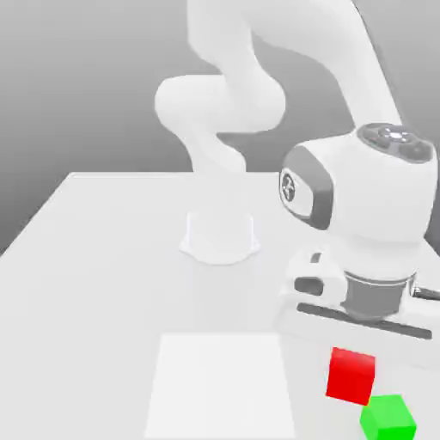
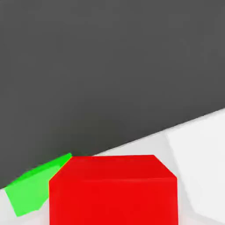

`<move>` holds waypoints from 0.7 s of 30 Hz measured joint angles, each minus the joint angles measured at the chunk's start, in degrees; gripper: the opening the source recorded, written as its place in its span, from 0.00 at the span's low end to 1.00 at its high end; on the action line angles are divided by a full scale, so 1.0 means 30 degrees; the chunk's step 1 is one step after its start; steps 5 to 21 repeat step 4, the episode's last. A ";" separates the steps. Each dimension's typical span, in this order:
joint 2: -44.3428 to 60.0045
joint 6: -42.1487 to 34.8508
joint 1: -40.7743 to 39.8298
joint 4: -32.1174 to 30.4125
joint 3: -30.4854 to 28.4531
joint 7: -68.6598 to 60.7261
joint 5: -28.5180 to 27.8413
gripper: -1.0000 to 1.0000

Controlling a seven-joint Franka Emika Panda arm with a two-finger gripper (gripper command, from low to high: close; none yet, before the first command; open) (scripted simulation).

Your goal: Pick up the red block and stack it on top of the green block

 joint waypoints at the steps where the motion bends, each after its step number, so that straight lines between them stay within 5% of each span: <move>1: 0.0488 0.0317 0.0270 0.0133 -0.0153 0.0200 -0.0352 1.00; 21: 0.0488 0.0317 0.0270 0.0133 -0.0153 0.0200 -0.0351 1.00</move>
